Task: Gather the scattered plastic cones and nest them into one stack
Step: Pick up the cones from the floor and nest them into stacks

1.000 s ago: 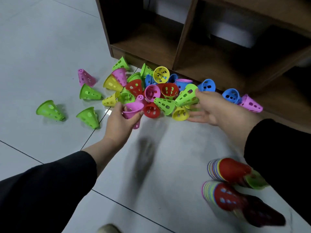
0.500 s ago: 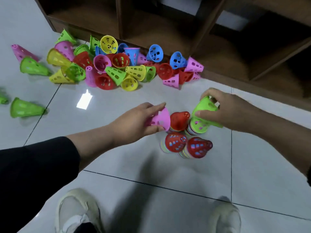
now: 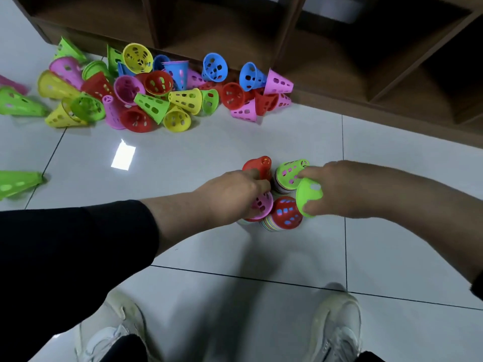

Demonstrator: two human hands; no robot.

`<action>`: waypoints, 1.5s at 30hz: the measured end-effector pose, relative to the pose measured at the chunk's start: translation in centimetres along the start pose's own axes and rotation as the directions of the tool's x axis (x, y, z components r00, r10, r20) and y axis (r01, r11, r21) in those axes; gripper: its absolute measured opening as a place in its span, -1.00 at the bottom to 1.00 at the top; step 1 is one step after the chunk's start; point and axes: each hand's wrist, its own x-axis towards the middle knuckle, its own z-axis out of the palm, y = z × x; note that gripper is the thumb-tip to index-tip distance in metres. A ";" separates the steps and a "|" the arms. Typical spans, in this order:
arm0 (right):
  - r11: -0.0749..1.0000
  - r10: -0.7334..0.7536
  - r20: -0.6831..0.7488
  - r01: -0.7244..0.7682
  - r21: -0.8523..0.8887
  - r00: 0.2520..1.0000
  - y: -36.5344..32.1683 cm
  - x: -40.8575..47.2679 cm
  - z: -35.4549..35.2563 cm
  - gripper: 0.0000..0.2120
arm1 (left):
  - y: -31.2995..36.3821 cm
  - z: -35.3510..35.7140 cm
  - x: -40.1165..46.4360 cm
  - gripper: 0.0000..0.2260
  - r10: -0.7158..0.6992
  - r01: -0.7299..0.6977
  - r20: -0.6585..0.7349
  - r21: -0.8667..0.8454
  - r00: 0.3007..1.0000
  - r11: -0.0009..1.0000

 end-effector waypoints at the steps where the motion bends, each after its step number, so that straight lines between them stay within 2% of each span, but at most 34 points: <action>1: 1.000 -0.007 0.017 0.008 -0.023 1.000 -0.4 0.1 0.7 -0.42 | -0.1 0.3 0.1 -0.65 -0.009 0.009 -0.009 0.001 1.000 1.000; 4: 0.998 -0.039 -0.010 0.040 0.040 0.999 -1.5 1.4 4.0 -0.42 | -0.1 1.0 0.0 -0.56 -0.022 0.020 -0.038 -0.067 0.999 0.998; 8: 0.990 -0.023 -0.121 0.040 0.134 0.992 -2.5 2.5 5.6 -0.41 | -0.5 1.0 -1.7 -0.42 -0.083 0.062 -0.052 -0.326 0.995 0.944; 11: 0.989 -0.034 -0.295 0.075 0.128 0.955 -2.8 3.2 4.4 -0.48 | -2.3 0.5 -4.1 -0.52 -0.148 0.101 -0.116 -0.335 0.982 0.937; 14: 0.960 -0.089 -0.417 0.190 0.207 0.905 -5.5 4.8 2.3 -0.59 | -5.4 0.0 -7.2 -0.59 -0.334 0.253 -0.175 -0.369 0.926 0.895; 17: 0.910 -0.181 -0.439 0.319 0.264 0.880 -10.8 7.0 -0.2 -0.64 | -10.6 0.0 -11.3 -0.64 -0.517 0.439 -0.219 -0.320 0.828 0.839; 19: 0.897 -0.240 -0.422 0.366 0.249 0.875 -14.3 8.7 -1.3 -0.63 | -14.4 -0.2 -14.7 -0.65 -0.633 0.570 -0.247 -0.281 0.734 0.772; 22: 0.890 -0.299 -0.352 0.393 0.232 0.887 -19.0 12.1 -2.3 -0.59 | -19.1 -0.8 -20.4 -0.66 -0.778 0.747 -0.330 -0.246 0.535 0.618; 25: 0.893 -0.312 -0.302 0.386 0.229 0.901 -22.1 15.5 -2.7 -0.58 | -22.4 -0.9 -25.3 -0.61 -0.853 0.852 -0.413 -0.269 0.318 0.448; 26: 0.894 -0.308 -0.301 0.383 0.233 0.902 -22.9 16.6 -2.8 -0.57 | -23.3 -1.0 -26.4 -0.57 -0.862 0.873 -0.430 -0.269 0.269 0.407; 27: 0.895 -0.299 -0.304 0.377 0.239 0.904 -23.4 17.8 -3.0 -0.55 | -24.3 -1.1 -27.2 -0.52 -0.862 0.894 -0.441 -0.236 0.249 0.380; 28: 0.899 -0.285 -0.304 0.364 0.245 0.909 -23.9 19.0 -3.1 -0.53 | -25.2 -1.3 -27.9 -0.47 -0.859 0.917 -0.437 -0.158 0.267 0.366; 31: 0.910 -0.244 -0.305 0.326 0.256 0.921 -24.7 22.2 -3.7 -0.46 | -27.8 -1.8 -28.9 -0.39 -0.825 0.900 -0.359 0.188 0.436 0.394; 33: 0.911 -0.209 -0.356 0.313 0.267 0.911 -24.9 24.2 -4.4 -0.44 | -29.4 -2.1 -28.8 -0.36 -0.809 0.857 -0.304 0.297 0.504 0.422; 37: 0.931 -0.126 -0.522 0.282 0.231 0.844 -25.0 27.7 -6.3 -0.43 | -32.3 -1.7 -28.2 -0.36 -0.827 0.818 -0.176 0.355 0.534 0.452; 42: 0.979 -0.138 -0.421 0.189 0.081 0.897 -24.5 31.4 -7.7 -0.35 | -33.9 -0.8 -28.4 -0.53 -0.822 0.822 -0.155 0.288 0.547 0.492; 45: 0.986 -0.168 -0.463 0.149 -0.077 0.870 -24.7 32.5 -7.7 -0.38 | -34.6 -0.2 -28.8 -0.56 -0.781 0.788 -0.187 0.323 0.596 0.524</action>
